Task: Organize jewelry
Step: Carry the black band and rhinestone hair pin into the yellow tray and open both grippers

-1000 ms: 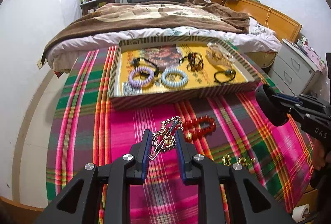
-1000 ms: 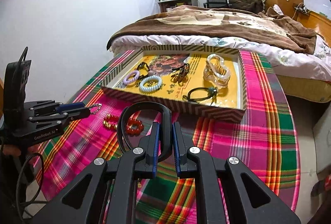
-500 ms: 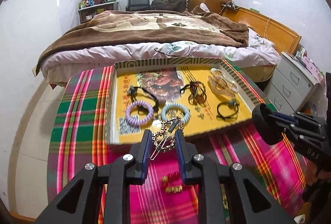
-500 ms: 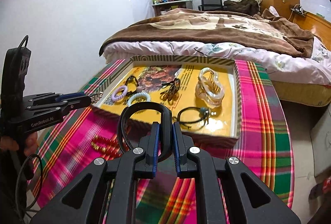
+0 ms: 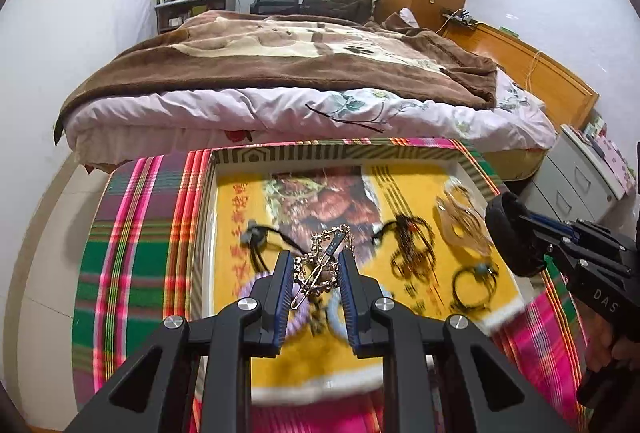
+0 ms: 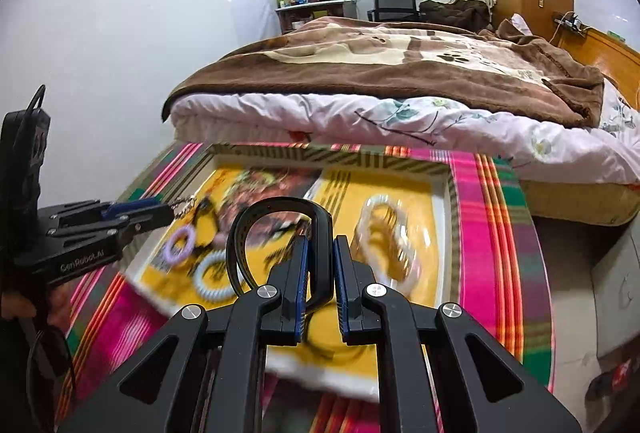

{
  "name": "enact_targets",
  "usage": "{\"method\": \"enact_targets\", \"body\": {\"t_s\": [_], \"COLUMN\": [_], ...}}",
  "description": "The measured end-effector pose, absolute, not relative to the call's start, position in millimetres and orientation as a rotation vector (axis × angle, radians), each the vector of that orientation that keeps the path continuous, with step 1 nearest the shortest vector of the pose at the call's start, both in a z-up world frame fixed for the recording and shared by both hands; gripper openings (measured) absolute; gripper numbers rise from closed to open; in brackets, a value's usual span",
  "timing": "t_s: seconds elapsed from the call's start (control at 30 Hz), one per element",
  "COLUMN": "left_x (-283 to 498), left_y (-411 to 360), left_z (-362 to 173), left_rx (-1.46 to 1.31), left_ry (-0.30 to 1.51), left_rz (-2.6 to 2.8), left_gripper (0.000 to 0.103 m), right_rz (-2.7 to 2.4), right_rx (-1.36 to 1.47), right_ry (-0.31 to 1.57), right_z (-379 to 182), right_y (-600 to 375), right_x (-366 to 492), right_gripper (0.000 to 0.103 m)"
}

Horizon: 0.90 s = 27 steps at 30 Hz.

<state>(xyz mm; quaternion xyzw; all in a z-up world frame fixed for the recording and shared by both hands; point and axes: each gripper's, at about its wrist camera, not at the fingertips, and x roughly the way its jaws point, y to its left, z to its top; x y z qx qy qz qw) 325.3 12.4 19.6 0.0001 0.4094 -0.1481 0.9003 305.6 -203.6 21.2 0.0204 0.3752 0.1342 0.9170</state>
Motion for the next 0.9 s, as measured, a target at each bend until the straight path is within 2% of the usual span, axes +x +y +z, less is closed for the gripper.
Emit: {"method": "enact_targets", "body": {"t_s": [0.47,0.9], "left_x": [393.4,416.2], "left_y": [-9.0,-16.4], "left_z": [-5.5,-26.0], "left_rx": [0.028,0.016], "left_ry": [0.898,0.942], "left_rz": [-0.295,-0.276], "left_gripper": [0.023,0.023], "right_rz": [0.188,0.157], "right_rx": [-0.008,-0.060], "right_ry": [0.864,0.901], "right_z": [-7.7,-18.8], "right_y": [-197.1,-188.9], "right_x": [385.7,413.4], "right_gripper": [0.013,0.013]}}
